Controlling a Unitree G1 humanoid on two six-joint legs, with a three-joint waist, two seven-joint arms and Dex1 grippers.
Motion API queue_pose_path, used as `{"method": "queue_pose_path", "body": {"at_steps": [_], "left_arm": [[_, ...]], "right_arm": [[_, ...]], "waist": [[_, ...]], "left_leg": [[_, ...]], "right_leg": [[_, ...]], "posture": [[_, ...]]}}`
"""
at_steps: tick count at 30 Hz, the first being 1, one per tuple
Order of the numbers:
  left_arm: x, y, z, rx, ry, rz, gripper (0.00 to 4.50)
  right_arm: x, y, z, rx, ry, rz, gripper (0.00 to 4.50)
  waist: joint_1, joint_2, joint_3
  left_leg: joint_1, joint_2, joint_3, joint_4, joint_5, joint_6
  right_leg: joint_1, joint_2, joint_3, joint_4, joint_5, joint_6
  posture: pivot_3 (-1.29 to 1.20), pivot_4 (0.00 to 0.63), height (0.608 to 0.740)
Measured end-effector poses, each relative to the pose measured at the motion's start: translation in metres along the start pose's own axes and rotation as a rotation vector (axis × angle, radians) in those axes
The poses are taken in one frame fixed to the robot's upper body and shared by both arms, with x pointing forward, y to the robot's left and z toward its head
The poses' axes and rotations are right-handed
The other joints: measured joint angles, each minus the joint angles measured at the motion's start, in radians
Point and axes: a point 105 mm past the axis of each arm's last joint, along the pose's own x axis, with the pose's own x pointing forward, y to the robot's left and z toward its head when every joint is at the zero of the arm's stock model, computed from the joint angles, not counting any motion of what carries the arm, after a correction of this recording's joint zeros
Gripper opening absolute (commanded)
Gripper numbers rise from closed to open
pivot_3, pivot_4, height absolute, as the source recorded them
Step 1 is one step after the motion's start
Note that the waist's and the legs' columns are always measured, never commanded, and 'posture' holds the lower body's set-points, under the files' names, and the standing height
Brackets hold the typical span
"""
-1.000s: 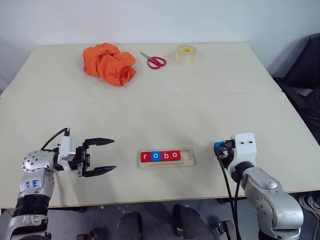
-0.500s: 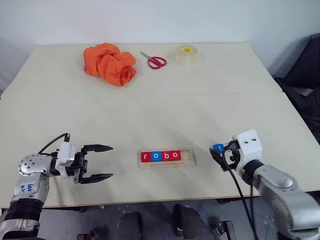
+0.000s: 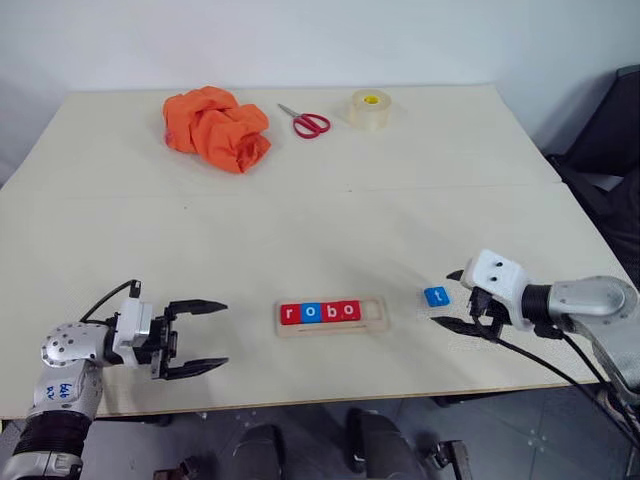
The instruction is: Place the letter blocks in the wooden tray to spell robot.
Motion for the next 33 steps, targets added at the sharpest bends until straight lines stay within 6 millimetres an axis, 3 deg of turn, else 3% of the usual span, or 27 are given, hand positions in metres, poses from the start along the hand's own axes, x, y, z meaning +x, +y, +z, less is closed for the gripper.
{"method": "queue_pose_path", "body": {"at_steps": [9, 18, 19, 25, 33], "left_arm": [[0.001, -0.021, 0.001, 0.009, -0.006, -0.016, 4.50], [0.001, -0.027, 0.004, 0.021, -0.014, -0.013, 4.50], [0.000, -0.027, 0.004, 0.024, -0.015, -0.009, 4.50], [0.001, -0.026, 0.005, 0.029, -0.026, 0.002, 4.50], [0.008, -0.014, 0.007, 0.062, -0.043, 0.010, 4.50]], "right_arm": [[0.017, -0.021, -0.008, -0.122, 0.042, 0.143, 4.46], [0.023, -0.021, -0.007, -0.169, 0.039, 0.223, 1.52], [0.023, -0.022, -0.006, -0.172, 0.039, 0.223, 1.42], [0.021, -0.020, -0.001, -0.130, 0.046, 0.237, 1.42], [0.017, 0.000, 0.064, -0.065, -0.065, 0.274, 1.42]], "waist": [[0.000, 0.000, 0.000], [0.000, 0.000, 0.000], [0.000, 0.000, 0.000], [0.001, 0.001, 0.000], [0.000, 0.001, 0.001]], "left_leg": [[0.000, 0.000, 0.001, 0.001, 0.000, -0.001], [0.001, 0.000, 0.001, 0.003, 0.000, -0.001], [0.001, 0.000, 0.001, 0.003, 0.000, -0.001], [0.001, 0.000, 0.001, 0.003, 0.000, -0.001], [0.001, 0.001, 0.000, 0.003, 0.000, -0.001]], "right_leg": [[0.000, 0.000, 0.000, 0.000, 0.000, 0.000], [0.001, -0.001, 0.000, 0.002, 0.001, 0.000], [0.001, -0.001, 0.000, 0.002, 0.001, 0.000], [0.000, -0.001, 0.000, 0.003, 0.001, 0.000], [-0.001, -0.001, 0.000, 0.005, 0.001, -0.002]], "posture": [[0.00, 0.150, 0.740], [0.00, 0.150, 0.740], [0.00, 0.150, 0.740], [0.00, 0.150, 0.740], [0.00, 0.150, 0.740]]}}
